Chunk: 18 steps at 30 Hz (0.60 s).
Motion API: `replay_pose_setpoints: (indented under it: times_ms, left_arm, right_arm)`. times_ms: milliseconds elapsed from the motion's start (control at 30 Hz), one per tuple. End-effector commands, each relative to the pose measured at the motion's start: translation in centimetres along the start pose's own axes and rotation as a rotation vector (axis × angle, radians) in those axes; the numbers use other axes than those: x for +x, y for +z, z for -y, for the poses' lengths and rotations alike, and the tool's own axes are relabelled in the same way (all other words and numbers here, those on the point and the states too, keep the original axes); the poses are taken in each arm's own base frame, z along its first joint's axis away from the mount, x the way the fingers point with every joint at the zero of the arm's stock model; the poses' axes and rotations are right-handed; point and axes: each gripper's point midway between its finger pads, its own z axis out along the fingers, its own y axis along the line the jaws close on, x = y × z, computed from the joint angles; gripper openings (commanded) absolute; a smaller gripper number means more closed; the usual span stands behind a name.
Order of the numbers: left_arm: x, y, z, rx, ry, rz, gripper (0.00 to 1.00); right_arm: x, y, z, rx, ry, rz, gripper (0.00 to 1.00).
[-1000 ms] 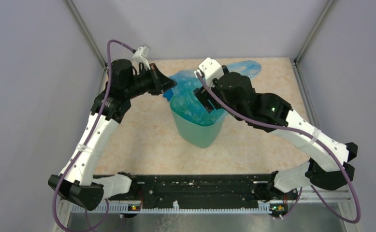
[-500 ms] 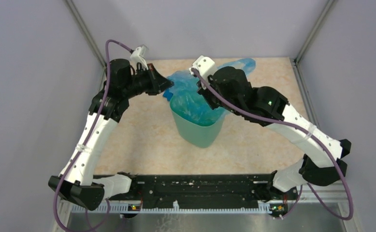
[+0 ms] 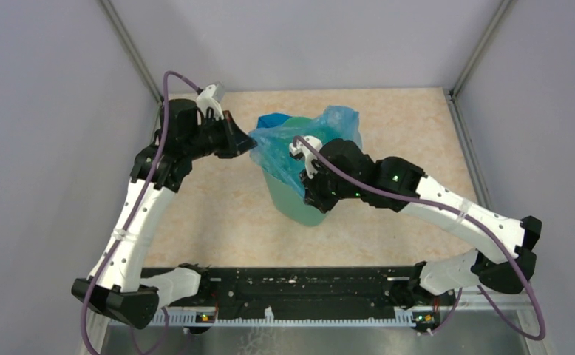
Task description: Put the trash bags into the trash bin
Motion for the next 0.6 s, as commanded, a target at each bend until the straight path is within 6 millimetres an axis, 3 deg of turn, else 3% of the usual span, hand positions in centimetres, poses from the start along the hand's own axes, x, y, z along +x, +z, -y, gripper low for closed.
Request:
replay_pose_setpoints:
  times_ms: [0,200,367,567]
  left_arm:
    - [1.0,-1.2,-1.4,-0.062,0.034,0.016,0.00]
    - [2.2,-1.7,-3.1,-0.141,0.038,-0.003,0.00]
    - [3.9,-1.1,-4.9,-0.190,0.026,-0.024,0.00]
    - [4.9,0.2,-5.3,-0.164,0.002,-0.044,0.00]
  right_arm:
    - [1.3,-0.3,-1.9,-0.085,0.102,0.013,0.00]
    - [2.2,0.2,-2.5,-0.102,0.142,0.012,0.00]
    - [3.4,1.0,-0.9,-0.012,0.161,-0.004,0.00]
    - [3.4,0.0,-0.3,0.017,0.154,0.013,0.04]
